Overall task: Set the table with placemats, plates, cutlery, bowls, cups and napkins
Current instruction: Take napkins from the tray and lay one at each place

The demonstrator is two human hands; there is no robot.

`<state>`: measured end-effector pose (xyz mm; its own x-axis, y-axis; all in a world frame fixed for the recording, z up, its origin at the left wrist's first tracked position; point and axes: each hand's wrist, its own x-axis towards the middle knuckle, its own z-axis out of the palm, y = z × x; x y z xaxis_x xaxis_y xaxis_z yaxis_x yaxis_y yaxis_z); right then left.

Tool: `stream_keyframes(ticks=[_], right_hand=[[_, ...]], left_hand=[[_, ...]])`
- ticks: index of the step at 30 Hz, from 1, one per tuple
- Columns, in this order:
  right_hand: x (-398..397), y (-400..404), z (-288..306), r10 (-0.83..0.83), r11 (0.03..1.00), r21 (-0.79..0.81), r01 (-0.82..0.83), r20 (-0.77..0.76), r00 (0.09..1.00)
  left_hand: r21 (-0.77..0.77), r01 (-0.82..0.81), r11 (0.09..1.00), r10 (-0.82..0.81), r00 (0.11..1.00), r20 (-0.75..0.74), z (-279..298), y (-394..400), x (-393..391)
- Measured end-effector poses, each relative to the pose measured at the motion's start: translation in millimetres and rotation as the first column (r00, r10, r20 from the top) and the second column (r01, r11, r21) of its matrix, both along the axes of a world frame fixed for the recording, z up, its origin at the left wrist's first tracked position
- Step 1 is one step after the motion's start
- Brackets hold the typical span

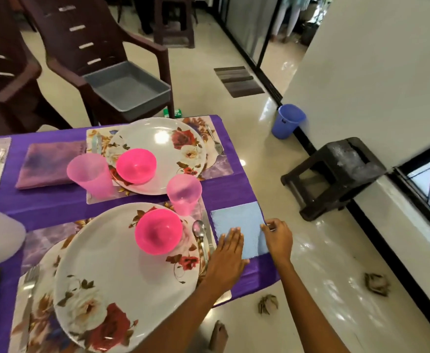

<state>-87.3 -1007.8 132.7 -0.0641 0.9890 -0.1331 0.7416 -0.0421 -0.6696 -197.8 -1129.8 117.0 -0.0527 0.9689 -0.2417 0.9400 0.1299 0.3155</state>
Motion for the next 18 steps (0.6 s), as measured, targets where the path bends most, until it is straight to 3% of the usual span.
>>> stream_keyframes(ticks=[14,18], right_hand=[[-7,40,6,0.124,0.992,-0.049,-0.12,0.087,0.988],[-9,50,4,0.125,0.989,-0.091,-0.119,0.061,0.99]], left_hand=[[0.044,-0.202,0.978,0.204,0.978,-0.05,7,19,7],[0.017,-0.171,0.985,0.172,0.981,-0.09,10,24,1]])
